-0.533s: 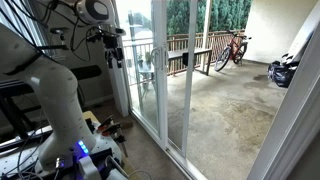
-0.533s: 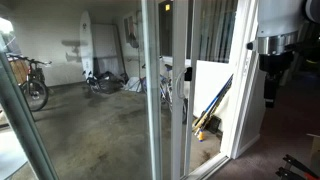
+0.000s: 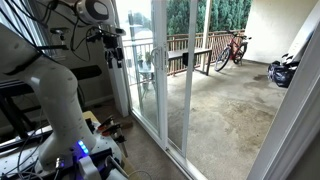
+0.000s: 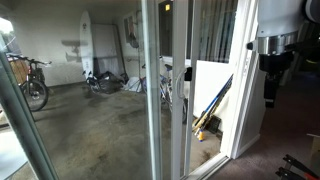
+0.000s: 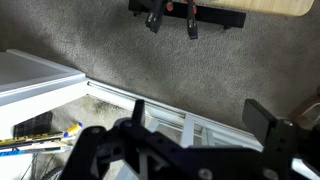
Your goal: Slide the glass door to the right
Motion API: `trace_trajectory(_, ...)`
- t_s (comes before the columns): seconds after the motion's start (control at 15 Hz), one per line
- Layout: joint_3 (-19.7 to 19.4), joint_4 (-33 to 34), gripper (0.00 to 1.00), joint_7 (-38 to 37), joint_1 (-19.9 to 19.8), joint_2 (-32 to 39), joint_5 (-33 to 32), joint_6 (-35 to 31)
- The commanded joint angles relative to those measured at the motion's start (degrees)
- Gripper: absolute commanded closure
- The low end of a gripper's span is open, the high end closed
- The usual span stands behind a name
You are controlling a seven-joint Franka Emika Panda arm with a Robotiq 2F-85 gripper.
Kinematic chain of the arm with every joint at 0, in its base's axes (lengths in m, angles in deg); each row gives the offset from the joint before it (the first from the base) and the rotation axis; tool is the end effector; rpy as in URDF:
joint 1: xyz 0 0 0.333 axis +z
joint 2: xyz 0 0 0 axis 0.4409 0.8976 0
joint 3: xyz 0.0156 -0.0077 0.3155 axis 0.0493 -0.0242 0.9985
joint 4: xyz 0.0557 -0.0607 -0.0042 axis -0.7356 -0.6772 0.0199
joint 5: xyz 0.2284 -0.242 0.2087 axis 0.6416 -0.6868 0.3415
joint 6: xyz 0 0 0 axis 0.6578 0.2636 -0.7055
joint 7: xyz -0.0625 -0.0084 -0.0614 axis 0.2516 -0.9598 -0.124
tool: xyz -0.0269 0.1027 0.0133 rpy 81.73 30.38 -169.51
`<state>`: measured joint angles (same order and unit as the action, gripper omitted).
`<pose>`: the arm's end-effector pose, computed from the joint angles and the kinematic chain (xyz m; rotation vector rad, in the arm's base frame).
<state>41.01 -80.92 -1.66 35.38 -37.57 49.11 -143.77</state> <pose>0.3043 0.1704 0.4312 2.9124 0.2155 -0.1595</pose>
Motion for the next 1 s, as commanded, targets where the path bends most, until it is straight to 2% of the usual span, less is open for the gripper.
trace_trajectory(0.0,-1.0,0.1,0.00,-0.5,1.1,0.3,-0.6,0.2)
trace_trajectory(0.6,-1.0,0.1,0.00,-0.5,1.1,0.3,-0.6,0.2)
trace_trajectory(0.93,2.1,4.5,0.00,-5.7,0.1,7.4,-1.8,-5.0)
